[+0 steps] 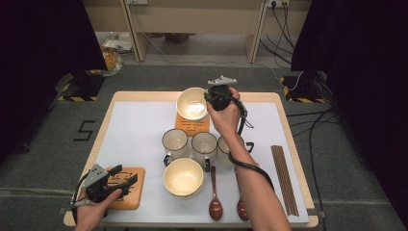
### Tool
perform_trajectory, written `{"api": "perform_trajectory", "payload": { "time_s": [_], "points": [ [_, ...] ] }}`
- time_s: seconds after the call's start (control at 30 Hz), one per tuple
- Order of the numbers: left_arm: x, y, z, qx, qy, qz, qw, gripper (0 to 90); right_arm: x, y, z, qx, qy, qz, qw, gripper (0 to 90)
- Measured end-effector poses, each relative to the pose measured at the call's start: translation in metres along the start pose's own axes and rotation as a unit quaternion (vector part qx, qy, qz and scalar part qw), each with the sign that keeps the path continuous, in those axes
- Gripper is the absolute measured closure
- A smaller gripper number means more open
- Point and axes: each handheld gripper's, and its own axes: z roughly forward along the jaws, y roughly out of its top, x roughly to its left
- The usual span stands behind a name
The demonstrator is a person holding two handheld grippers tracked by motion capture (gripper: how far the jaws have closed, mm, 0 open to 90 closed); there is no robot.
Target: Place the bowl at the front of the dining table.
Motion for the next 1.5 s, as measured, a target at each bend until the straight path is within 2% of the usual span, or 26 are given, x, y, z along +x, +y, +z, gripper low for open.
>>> {"api": "perform_trajectory", "payload": {
  "time_s": [1.0,1.5],
  "points": [
    [0.000,-0.002,0.001,0.001,0.000,-0.002,1.0000,22.6,-0.007,0.000,0.017,0.008,-0.006,0.008,0.9999,82.9],
    [0.001,-0.003,0.001,0.003,-0.001,-0.004,1.0000,22.6,-0.012,-0.003,0.032,0.023,-0.008,0.017,0.9996,82.9]
  ]
}}
